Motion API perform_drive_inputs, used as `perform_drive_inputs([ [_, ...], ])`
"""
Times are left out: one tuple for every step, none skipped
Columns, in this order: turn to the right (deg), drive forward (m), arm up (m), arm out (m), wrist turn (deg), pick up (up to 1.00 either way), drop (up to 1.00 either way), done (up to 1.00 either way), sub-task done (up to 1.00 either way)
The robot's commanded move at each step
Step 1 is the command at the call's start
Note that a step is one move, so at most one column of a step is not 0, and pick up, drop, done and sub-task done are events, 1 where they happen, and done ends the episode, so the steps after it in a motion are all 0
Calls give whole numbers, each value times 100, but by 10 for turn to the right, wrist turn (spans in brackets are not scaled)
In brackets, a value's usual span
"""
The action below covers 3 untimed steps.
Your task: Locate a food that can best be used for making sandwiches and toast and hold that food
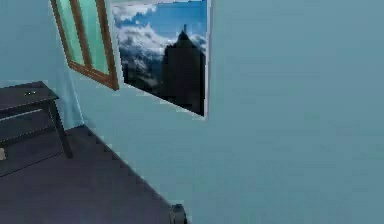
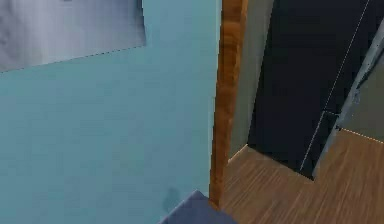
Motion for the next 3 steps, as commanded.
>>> perform_drive_inputs([
  [450,0,0,0,0,0,0,0,0],
  [450,0,0,0,0,0,0,0,0],
  [240,0,0,0,0,0,0,0,0],
])
